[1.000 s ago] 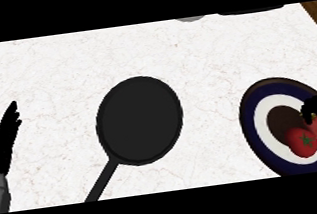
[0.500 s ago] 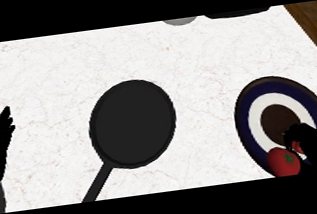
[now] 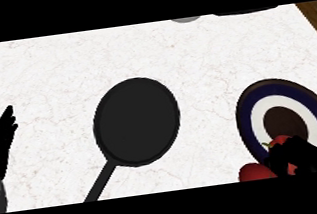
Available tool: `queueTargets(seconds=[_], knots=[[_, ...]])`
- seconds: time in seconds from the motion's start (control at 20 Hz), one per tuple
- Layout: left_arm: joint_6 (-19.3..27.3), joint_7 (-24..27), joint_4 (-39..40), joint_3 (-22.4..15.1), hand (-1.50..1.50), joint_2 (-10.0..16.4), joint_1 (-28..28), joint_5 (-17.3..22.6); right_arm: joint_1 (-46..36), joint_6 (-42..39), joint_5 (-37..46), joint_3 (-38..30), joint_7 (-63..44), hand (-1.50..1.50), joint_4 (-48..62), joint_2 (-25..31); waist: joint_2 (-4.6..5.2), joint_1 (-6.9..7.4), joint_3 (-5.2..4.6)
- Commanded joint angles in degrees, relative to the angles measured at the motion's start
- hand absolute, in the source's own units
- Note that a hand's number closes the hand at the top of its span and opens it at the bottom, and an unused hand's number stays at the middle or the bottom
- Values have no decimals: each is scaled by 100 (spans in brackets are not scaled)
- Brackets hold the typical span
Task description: Pick the bell pepper from the plate and place it in the pan
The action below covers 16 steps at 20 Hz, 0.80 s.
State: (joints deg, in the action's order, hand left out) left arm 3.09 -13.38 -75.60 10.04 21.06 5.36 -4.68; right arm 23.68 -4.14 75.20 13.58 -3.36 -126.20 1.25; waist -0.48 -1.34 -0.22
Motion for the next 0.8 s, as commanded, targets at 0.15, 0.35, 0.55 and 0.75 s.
queueTargets(seconds=[0.15,0.35,0.55,0.75], knots=[[-37,-42,-135,-163,0,-149,84,-124,-479,-483,677,1887,-1726,150,-807,-122,41,135,17],[33,179,619,-23,0,-88,522,-233,-1977,-57,178,2084,-2899,150,314,-124,68,153,17],[-106,-201,-31,-148,0,-191,347,-90,-3428,528,-669,1861,-3851,150,1526,-125,78,287,22],[62,14,-27,-149,0,-271,157,-243,-4367,1279,-1520,1597,-3993,150,2707,-125,74,275,24]])
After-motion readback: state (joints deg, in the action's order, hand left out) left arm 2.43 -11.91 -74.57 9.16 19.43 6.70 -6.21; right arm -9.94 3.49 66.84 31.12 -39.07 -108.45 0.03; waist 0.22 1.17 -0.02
